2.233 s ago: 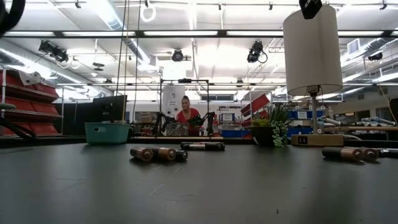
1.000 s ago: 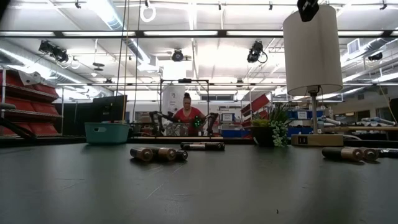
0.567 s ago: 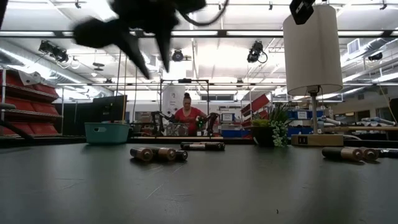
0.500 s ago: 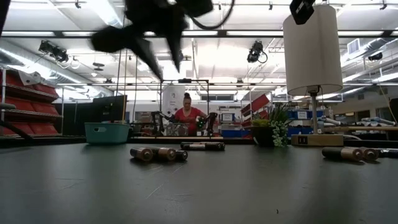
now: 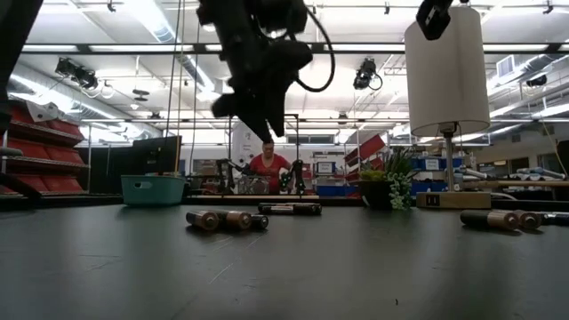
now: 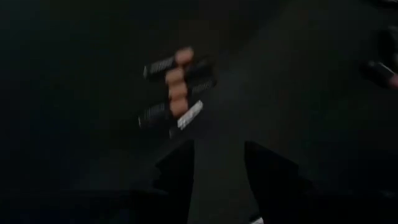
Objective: Sort batteries
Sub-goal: Put the black battery into the yellow bin
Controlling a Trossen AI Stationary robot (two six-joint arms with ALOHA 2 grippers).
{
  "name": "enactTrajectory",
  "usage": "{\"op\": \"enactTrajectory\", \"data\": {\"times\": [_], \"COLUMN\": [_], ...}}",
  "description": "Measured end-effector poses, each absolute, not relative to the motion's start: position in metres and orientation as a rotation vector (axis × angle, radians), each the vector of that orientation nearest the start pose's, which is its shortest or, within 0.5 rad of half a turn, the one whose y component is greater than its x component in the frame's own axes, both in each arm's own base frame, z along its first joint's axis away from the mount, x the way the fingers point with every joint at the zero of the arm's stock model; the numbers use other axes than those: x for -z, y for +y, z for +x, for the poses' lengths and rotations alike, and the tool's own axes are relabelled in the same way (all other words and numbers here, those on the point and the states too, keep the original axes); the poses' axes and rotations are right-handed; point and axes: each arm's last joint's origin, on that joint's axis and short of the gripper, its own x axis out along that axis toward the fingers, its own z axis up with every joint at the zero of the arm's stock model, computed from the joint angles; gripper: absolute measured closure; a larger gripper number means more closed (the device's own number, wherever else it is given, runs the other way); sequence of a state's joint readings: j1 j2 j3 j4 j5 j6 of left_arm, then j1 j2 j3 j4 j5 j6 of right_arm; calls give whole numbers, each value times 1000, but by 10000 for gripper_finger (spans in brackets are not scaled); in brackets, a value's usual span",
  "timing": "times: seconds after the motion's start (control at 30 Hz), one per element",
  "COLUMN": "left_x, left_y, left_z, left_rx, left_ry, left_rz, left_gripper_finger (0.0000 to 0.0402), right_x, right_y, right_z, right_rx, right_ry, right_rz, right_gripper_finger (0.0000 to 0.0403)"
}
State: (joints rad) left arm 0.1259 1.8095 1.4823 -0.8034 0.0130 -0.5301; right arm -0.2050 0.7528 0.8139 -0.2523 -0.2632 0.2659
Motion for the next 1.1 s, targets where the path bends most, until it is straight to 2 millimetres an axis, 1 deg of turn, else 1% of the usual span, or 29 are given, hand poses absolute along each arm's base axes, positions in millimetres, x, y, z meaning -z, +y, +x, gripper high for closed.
{"op": "enactTrajectory", "data": {"times": [0.07, 0.2, 0.3, 0.43, 0.57, 0.73, 0.9, 1.1], "left_x": [-251, -247, -246, -243, -229, -209, -193, -185], "left_y": [56, 72, 84, 101, 115, 119, 118, 121], "left_z": [372, 360, 353, 351, 354, 366, 373, 376], "left_rx": [-304, -149, -43, 64, 123, 172, 199, 171], "left_ry": [1084, 1206, 1241, 1224, 1222, 1207, 1233, 1204], "left_rz": [-466, -265, -156, -90, -97, -64, -60, 44], "left_gripper_finger": [246, 246, 246, 246, 246, 246, 245, 245], "right_x": [-339, -333, -333, -332, -328, -323, -324, -328], "right_y": [-28, -33, -37, -44, -51, -54, -53, -53], "right_z": [160, 158, 157, 158, 162, 168, 167, 161], "right_rx": [5, 131, 218, 320, 373, 393, 414, 463], "right_ry": [210, 247, 232, 219, 239, 266, 253, 216], "right_rz": [328, 355, 365, 380, 412, 443, 460, 450], "right_gripper_finger": [403, 403, 403, 403, 403, 403, 403, 403]}}
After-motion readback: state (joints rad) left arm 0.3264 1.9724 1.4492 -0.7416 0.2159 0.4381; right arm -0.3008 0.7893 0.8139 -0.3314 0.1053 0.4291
